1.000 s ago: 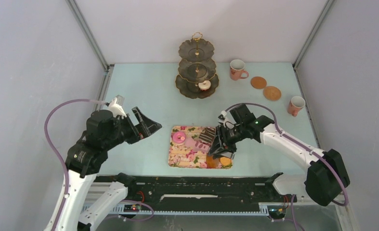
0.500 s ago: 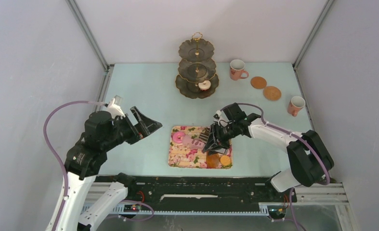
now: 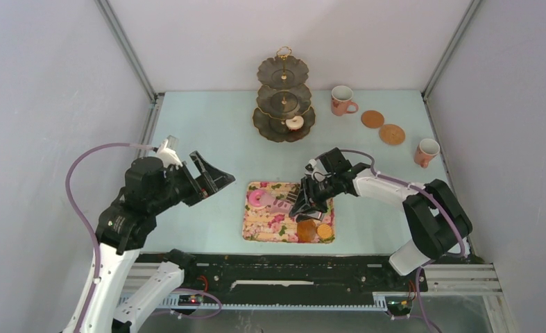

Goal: Serve the afternoon tea

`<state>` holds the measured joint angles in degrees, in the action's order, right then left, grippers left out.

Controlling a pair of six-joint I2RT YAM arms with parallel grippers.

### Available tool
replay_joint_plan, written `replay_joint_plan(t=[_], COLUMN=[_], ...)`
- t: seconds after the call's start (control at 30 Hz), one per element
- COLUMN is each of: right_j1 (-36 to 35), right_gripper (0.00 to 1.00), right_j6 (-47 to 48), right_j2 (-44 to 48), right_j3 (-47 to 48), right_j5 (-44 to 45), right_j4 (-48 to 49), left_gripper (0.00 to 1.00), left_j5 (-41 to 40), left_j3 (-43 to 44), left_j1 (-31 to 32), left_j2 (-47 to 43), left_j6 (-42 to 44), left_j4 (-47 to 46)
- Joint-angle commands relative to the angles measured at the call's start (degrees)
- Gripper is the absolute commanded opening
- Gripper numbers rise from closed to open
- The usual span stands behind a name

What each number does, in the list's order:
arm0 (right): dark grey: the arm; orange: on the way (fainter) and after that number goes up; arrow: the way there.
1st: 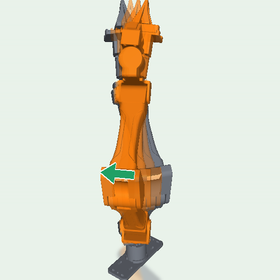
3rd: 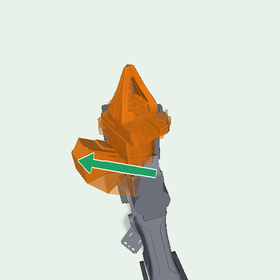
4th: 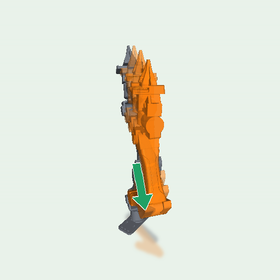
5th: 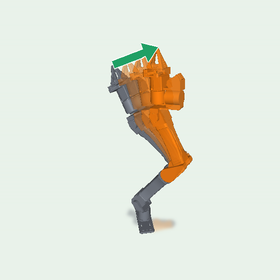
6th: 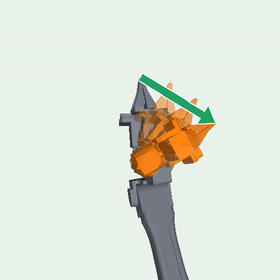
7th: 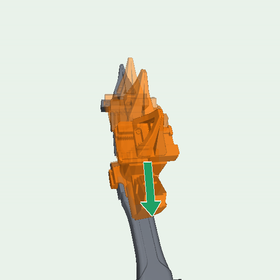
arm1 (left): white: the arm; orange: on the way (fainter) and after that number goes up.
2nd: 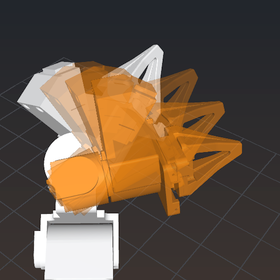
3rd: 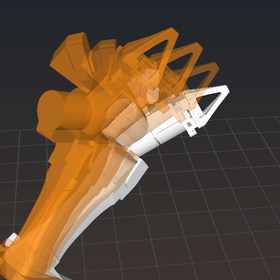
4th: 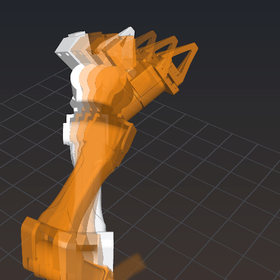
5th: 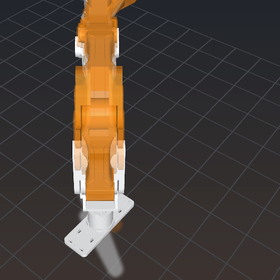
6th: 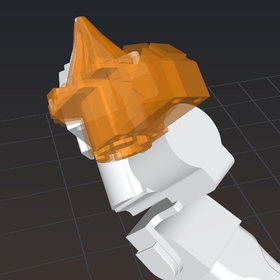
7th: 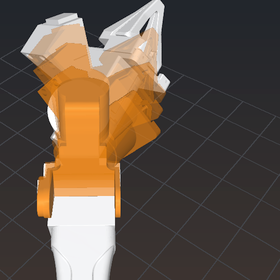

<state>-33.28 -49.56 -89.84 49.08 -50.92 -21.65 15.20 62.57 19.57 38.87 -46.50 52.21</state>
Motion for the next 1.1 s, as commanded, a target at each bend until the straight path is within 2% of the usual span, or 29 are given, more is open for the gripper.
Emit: replay_joint_plan(t=[0.0,0.67,1.07], right_j1=[-0.43,-0.3,0.27], right_gripper=[0.39,0.39,0.25], right_j6=[-0.88,-2.66,-1.79], right_j2=[-1.52,-6.19,-5.43], right_j3=[1.97,6.31,7.59], right_j5=[-1.67,-0.95,-1.44], right_j4=[1.96,2.57,0.71], left_gripper=[0.98,0.98,0.98], left_j5=[-0.35,-1.39,-1.77], left_j3=[1.38,0.98,0.94], left_j1=[-0.21,-0.32,-0.31], left_j2=[0.5,0.68,1.11], left_j6=[0.53,1.13,1.19], left_j4=[-1.52,-1.18,-1.52])
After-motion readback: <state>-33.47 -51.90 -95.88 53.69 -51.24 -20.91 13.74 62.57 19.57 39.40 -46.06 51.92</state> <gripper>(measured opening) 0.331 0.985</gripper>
